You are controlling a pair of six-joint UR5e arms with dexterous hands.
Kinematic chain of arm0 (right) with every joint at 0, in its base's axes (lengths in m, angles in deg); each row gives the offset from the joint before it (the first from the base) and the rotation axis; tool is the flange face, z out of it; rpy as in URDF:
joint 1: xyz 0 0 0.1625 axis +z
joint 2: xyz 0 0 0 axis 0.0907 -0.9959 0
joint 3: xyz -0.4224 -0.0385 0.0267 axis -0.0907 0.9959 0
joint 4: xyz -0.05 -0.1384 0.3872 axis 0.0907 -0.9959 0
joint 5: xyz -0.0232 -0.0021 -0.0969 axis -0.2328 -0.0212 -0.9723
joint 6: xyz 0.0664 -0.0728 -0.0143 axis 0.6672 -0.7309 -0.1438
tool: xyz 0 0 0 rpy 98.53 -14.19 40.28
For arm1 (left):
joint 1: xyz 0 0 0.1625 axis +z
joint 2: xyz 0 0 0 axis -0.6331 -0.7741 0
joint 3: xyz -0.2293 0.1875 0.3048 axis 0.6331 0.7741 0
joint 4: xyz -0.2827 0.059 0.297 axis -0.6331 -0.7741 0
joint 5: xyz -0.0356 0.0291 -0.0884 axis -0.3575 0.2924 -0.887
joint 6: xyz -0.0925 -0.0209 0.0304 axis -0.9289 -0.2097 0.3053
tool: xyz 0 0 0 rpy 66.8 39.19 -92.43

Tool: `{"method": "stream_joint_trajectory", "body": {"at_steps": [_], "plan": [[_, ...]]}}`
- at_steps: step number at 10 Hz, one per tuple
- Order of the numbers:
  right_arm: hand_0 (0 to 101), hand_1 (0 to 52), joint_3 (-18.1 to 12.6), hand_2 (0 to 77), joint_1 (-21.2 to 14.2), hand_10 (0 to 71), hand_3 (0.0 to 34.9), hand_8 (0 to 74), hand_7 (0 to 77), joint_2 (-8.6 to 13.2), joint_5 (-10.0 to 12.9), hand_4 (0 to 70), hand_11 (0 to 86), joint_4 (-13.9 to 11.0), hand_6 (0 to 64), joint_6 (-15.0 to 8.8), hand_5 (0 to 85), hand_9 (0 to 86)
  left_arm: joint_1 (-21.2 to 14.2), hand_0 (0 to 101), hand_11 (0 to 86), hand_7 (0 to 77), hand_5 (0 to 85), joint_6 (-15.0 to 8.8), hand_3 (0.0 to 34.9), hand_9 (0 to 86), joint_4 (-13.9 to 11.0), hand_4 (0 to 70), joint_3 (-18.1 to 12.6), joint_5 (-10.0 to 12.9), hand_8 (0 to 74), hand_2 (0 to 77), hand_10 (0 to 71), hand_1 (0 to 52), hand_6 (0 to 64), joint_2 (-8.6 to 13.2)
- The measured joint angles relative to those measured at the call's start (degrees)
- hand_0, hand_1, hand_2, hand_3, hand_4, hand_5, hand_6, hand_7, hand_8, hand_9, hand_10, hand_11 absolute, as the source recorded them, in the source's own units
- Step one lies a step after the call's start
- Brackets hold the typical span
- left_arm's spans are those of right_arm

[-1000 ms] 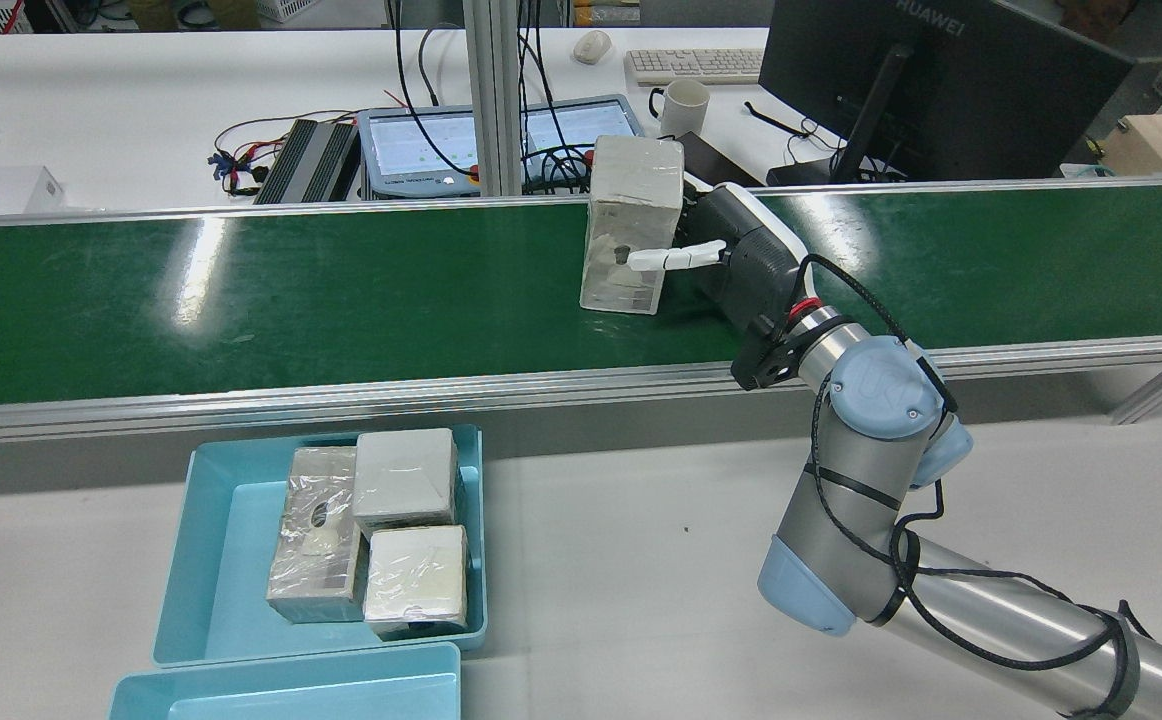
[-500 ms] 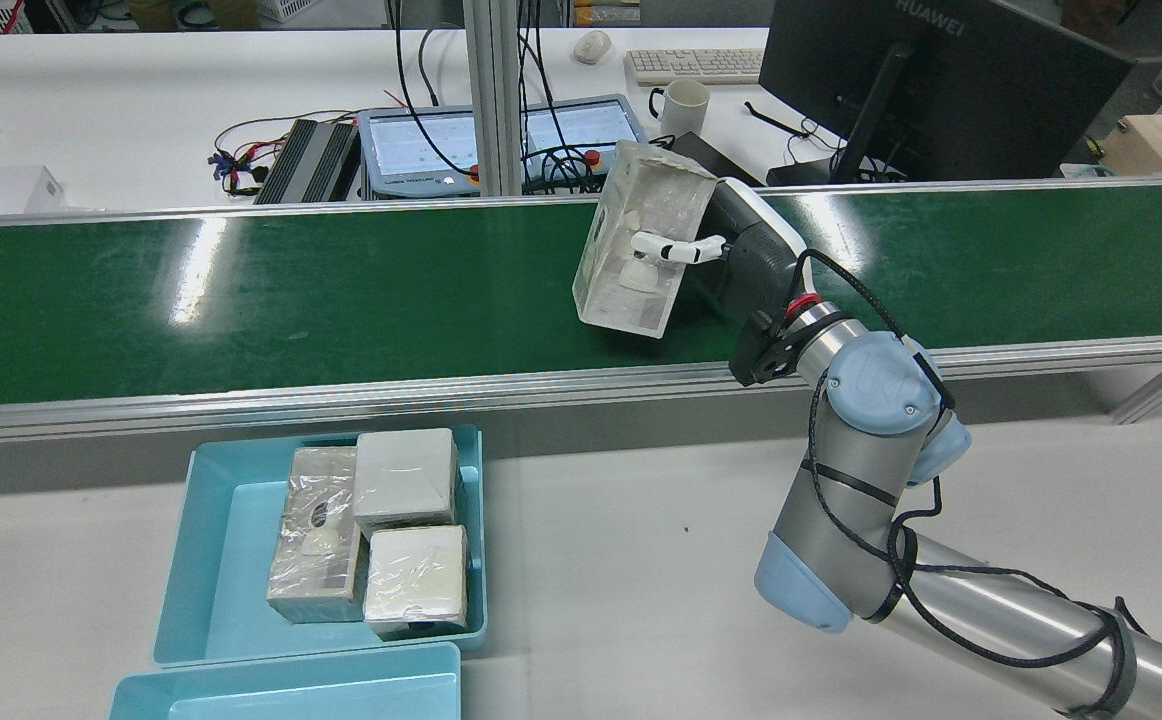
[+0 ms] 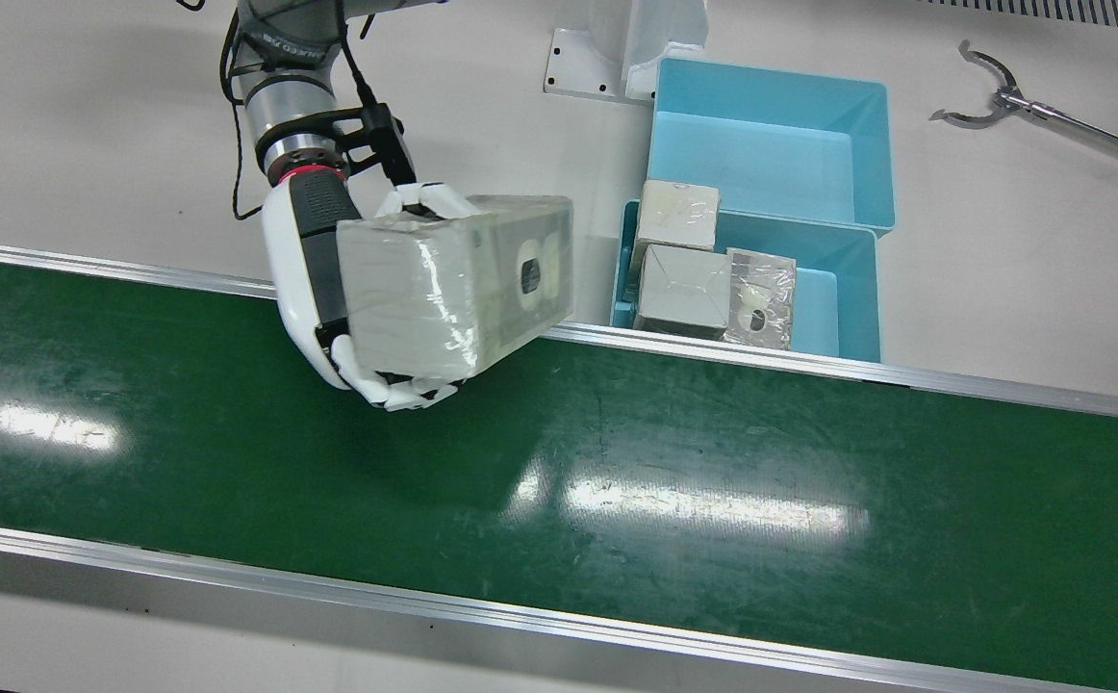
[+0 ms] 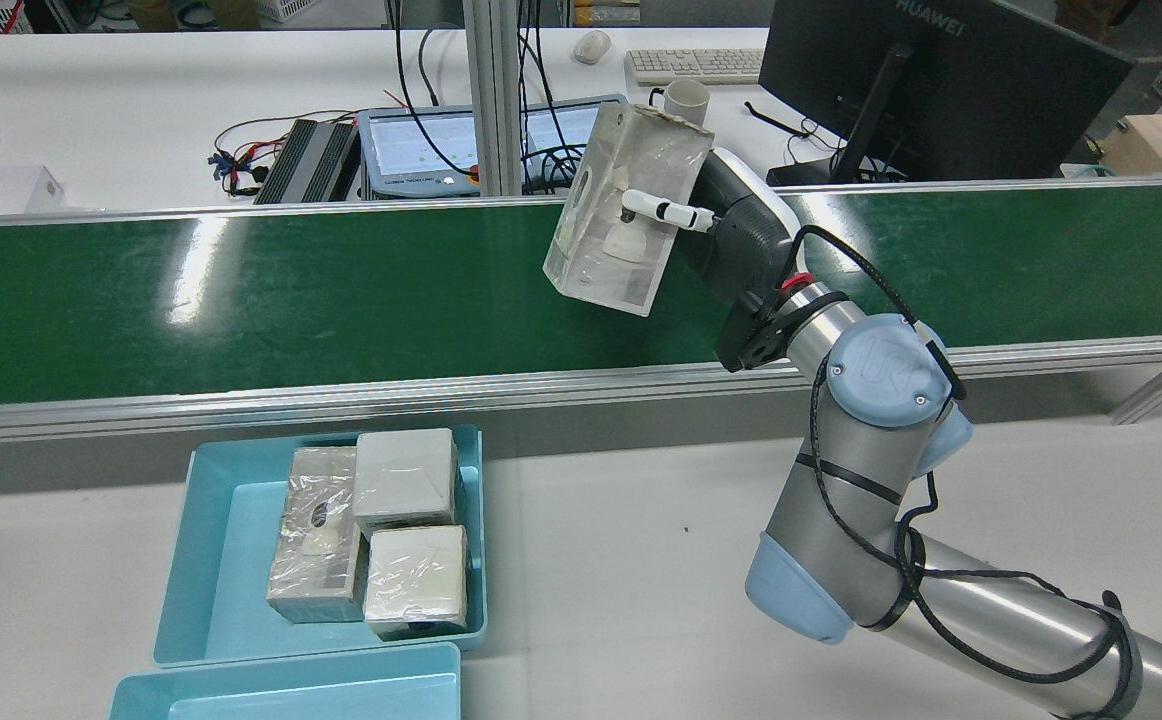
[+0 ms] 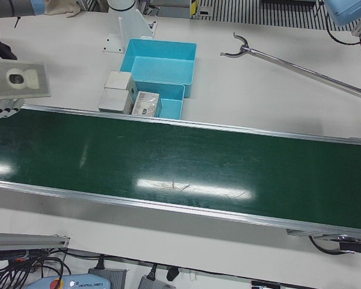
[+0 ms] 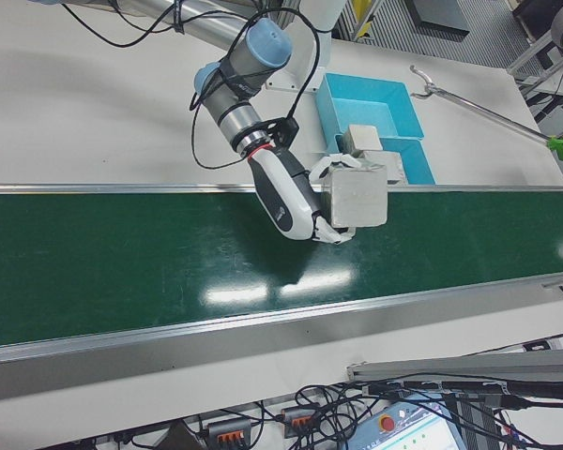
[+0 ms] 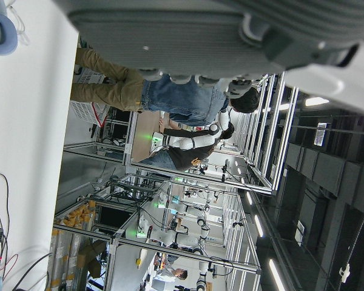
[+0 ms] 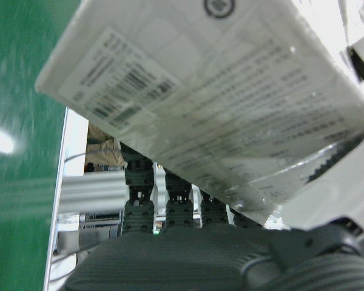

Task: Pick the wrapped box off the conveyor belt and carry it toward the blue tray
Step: 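Lift the held box up off the belt with the right hand, then carry the box with the right hand toward the blue tray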

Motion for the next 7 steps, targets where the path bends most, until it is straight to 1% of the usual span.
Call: {"method": "stream_joint_trajectory", "body": {"at_steps": [1,2,3,4,5,6,7], "plan": [[39,1.6,-0.92,40.9,-3.11,67.1,0.0,55.6,52.9,1.70,1.86,15.3,46.4,-0.67,37.1,-2.27,64.4,61.1,0.00,0,0.5,0.5,1.1,0.00,0.0,0.0,0.00,0.5,0.00,0.00,0.5,0.5,0.5,0.0,0.5,0.00],[39,1.6,-1.33,40.9,-6.09,69.8,0.0,58.4,56.2,2.96,3.88,15.3,52.9,-0.95,38.2,-4.42,66.0,65.4,0.00,0,0.5,0.5,1.1,0.00,0.0,0.0,0.00,0.5,0.00,0.00,0.5,1.1,0.0,0.0,0.0,0.00],[39,1.6,-1.34,40.9,-8.62,69.8,0.0,58.4,56.2,4.03,5.68,15.3,52.9,-0.99,38.2,-6.70,66.0,65.4,0.00,0,0.5,0.5,1.1,0.00,0.0,0.0,0.00,0.5,0.00,0.00,0.5,1.1,0.0,0.0,0.0,0.00],[40,0.5,-1.02,49.6,-10.38,71.4,0.0,64.9,63.3,4.80,6.86,15.3,71.4,-0.75,38.7,-8.79,69.3,70.9,0.00,0,0.0,0.5,1.1,0.00,0.0,0.5,0.00,0.5,0.00,0.00,0.5,0.5,0.5,0.0,0.5,0.00],[42,0.5,0.23,50.2,-11.70,69.8,0.0,67.6,67.6,5.58,7.59,15.8,70.4,0.15,39.3,-10.43,69.8,70.4,0.00,0,0.0,0.5,1.1,0.00,0.0,0.5,0.00,0.0,0.00,0.00,0.5,0.5,0.5,0.0,0.5,0.00],[42,0.5,2.38,50.2,-12.76,69.8,0.0,67.6,67.6,6.58,8.00,15.8,70.4,1.60,39.3,-11.45,69.8,70.4,0.00,0,0.5,0.5,1.1,0.00,0.0,0.5,0.00,0.5,0.00,0.00,0.5,0.5,0.5,0.0,0.5,0.00],[43,0.5,5.01,50.7,-13.74,61.6,0.5,66.5,69.3,8.10,8.22,16.4,70.4,3.07,39.8,-12.03,69.3,69.8,0.00,0,0.5,0.5,1.1,0.00,0.0,0.0,0.00,0.5,0.00,0.00,0.5,0.5,0.0,0.0,0.5,0.00]]}}
